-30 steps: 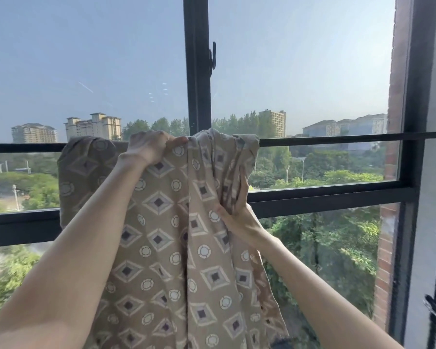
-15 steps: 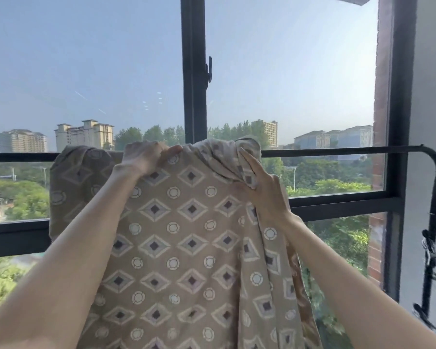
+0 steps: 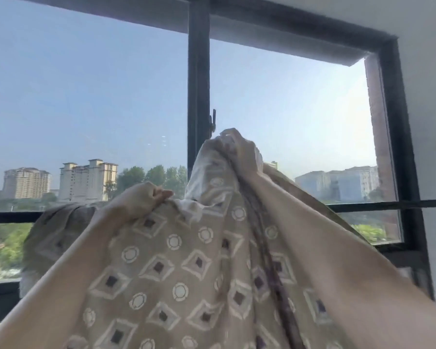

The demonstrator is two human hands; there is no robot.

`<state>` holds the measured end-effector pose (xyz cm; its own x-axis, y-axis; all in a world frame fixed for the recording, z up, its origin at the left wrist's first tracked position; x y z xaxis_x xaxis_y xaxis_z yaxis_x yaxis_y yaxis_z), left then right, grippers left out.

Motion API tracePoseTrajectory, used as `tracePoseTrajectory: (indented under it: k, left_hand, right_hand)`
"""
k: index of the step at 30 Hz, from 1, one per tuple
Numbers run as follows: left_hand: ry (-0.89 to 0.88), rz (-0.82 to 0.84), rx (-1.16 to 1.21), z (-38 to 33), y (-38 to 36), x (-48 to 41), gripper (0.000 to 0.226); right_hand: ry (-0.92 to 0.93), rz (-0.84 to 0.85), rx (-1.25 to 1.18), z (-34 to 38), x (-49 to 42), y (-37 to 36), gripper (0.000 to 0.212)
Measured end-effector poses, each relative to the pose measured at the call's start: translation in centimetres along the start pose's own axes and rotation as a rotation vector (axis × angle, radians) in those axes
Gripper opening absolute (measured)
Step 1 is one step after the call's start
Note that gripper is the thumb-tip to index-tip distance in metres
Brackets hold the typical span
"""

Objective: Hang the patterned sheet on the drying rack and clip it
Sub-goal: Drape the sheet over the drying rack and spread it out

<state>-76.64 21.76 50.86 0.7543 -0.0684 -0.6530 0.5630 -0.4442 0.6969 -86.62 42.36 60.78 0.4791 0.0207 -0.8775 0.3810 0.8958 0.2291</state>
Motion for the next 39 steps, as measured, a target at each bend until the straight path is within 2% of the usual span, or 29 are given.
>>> tracePoseTrajectory:
  k: [3,5,8,10,12,15,18,22,25,27,30,32,36,39]
  left_hand:
    - [0.073,-0.019,-0.069,0.5,-0.2,0.5,0.048]
    - [0.083,0.020,-0.146,-0.4,-0.6,0.7,0.064]
    - [0.072,0.141,-0.240,-2.0,-1.8,0.6,0.084]
    - [0.001,0.210,-0.246,-3.8,-3.0,0.0,0.103]
    - [-0.050,0.216,-0.229,-5.3,-4.4,-1.0,0.112]
    - [-0.049,0.162,-0.308,-6.3,-6.0,-2.8,0.103]
    - [-0.071,0.165,-0.438,-6.2,-7.6,-4.1,0.077]
    - [-0.040,0.174,-0.259,-4.8,-8.0,-4.9,0.055]
    - [-0.020,0.131,-0.196,-4.3,-8.0,-5.3,0.058]
    - [0.004,0.075,-0.209,-3.6,-7.7,-5.5,0.058]
    - [0.028,0.062,-0.175,-2.4,-7.7,-5.9,0.055]
    - [0.034,0.057,-0.170,-1.9,-7.8,-6.2,0.055]
    - [0.033,0.070,-0.115,-1.2,-8.2,-6.7,0.058]
    - [0.018,0.066,-0.139,-1.7,-8.3,-6.7,0.058]
  right_hand:
    - [-0.048,0.187,0.070,-3.7,1.0,-5.2,0.015]
    - [-0.064,0.245,0.114,-4.1,0.8,-5.8,0.013]
    - [-0.010,0.224,0.129,-4.0,0.9,-4.9,0.016]
    - [-0.018,0.204,0.108,-4.5,1.0,-4.2,0.017]
    - [-0.017,0.188,0.067,-4.6,1.2,-3.7,0.021]
    - [-0.007,0.189,0.007,-4.3,1.3,-3.9,0.028]
    - [-0.033,0.227,0.038,-5.3,1.0,-4.9,0.026]
    - [-0.082,0.262,0.097,-6.7,0.8,-4.9,0.032]
    - [-0.069,0.057,0.232,-6.0,1.1,-2.5,0.040]
    - [-0.043,-0.133,0.223,-4.8,2.0,0.1,0.033]
    - [-0.014,-0.263,0.205,-4.2,5.3,2.5,0.027]
    - [-0.036,-0.273,0.244,-4.6,8.3,3.2,0.039]
    - [-0.242,-0.027,0.339,-7.3,14.8,1.6,0.078]
    - [-0.336,0.039,0.220,-9.1,19.5,0.8,0.107]
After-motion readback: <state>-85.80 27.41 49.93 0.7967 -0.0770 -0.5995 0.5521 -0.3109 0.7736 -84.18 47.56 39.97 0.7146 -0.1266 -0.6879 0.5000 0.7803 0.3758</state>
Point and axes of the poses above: each hand's wrist, its own x-axis away from the middle knuckle, its own y-axis out of the back of the hand, z = x × y, the point moved 9 cm from there along -x, towards the middle knuckle, and after that the axes turned 11 degrees about -y, right-handed, at the moved point
